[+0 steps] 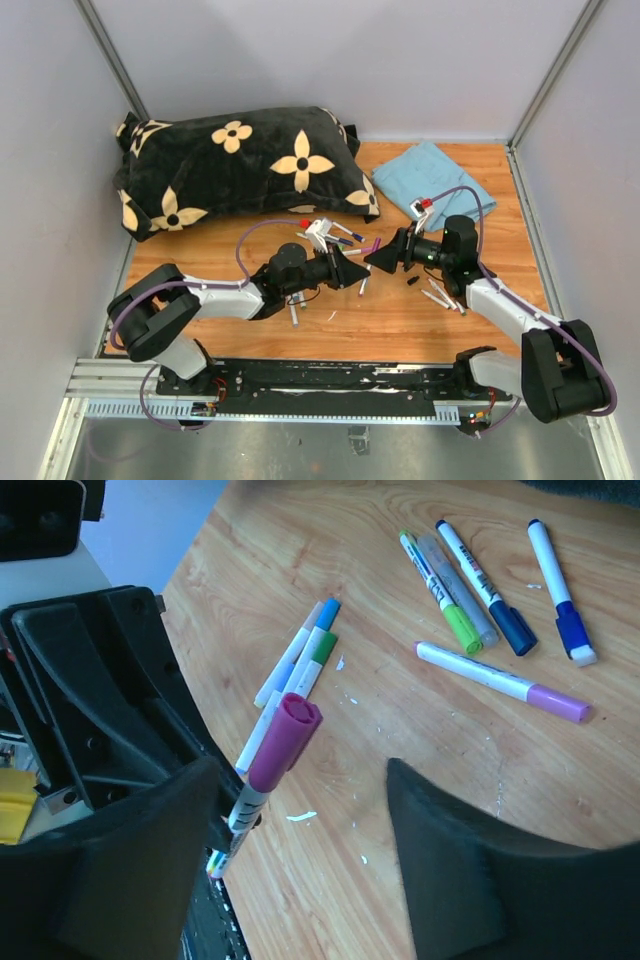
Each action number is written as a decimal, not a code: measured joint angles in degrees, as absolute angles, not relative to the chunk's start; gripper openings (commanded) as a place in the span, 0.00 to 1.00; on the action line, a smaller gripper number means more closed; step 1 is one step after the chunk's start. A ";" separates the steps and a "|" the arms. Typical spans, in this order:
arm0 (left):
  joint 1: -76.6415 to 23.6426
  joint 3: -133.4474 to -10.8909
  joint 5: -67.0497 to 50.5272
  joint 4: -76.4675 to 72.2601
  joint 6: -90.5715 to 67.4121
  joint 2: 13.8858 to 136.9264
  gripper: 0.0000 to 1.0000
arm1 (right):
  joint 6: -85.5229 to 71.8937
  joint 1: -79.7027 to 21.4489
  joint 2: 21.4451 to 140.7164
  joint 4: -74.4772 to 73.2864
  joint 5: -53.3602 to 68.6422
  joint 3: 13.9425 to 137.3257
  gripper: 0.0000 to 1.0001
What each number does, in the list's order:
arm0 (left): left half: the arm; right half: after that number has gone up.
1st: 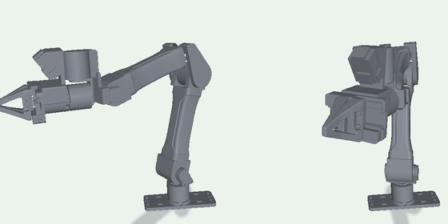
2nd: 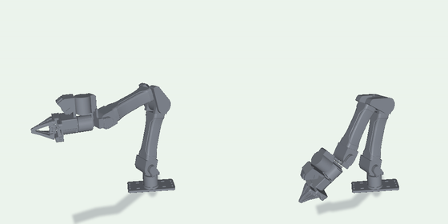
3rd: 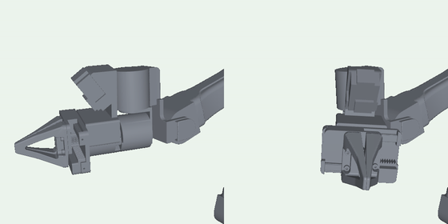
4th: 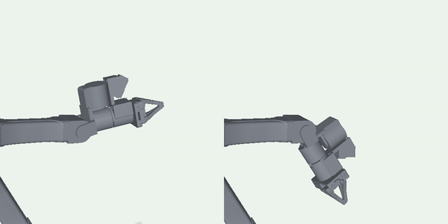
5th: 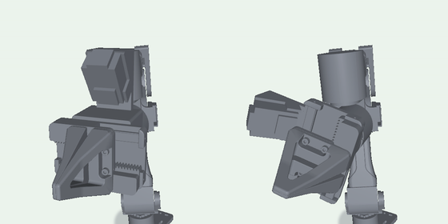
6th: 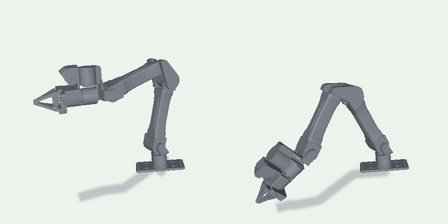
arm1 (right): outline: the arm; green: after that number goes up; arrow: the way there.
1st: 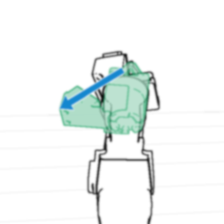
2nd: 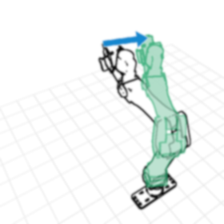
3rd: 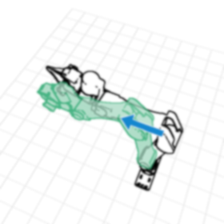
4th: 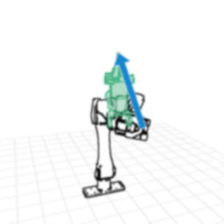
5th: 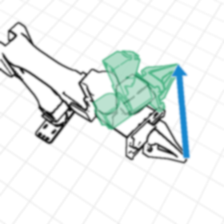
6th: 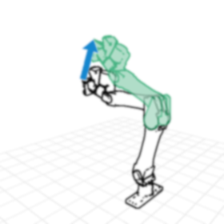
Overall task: Open the pen caps
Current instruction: Pick up the pen from the center of the board.
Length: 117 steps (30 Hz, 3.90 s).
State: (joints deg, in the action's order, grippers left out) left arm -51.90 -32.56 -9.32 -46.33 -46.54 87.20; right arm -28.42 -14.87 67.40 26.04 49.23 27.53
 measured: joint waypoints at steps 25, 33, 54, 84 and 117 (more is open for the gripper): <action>-52.01 -23.27 -11.75 -59.40 -47.90 83.94 0.63 | -21.82 -16.27 61.67 16.29 54.65 31.66 0.01; -52.01 -16.93 -13.04 -63.86 -41.25 67.29 0.88 | 2.17 -15.20 60.23 -3.22 68.62 40.27 0.08; -52.01 -7.27 -12.03 -77.17 -37.52 60.38 0.99 | 15.29 -15.09 58.24 -16.51 75.59 40.58 0.09; -52.01 -5.45 -9.69 -85.89 -40.80 67.37 0.99 | 15.31 -15.09 59.33 -16.80 76.51 40.58 0.09; -51.18 -9.87 -8.73 -87.31 -45.67 77.62 0.97 | 15.31 -15.09 59.94 -16.84 76.55 40.58 0.10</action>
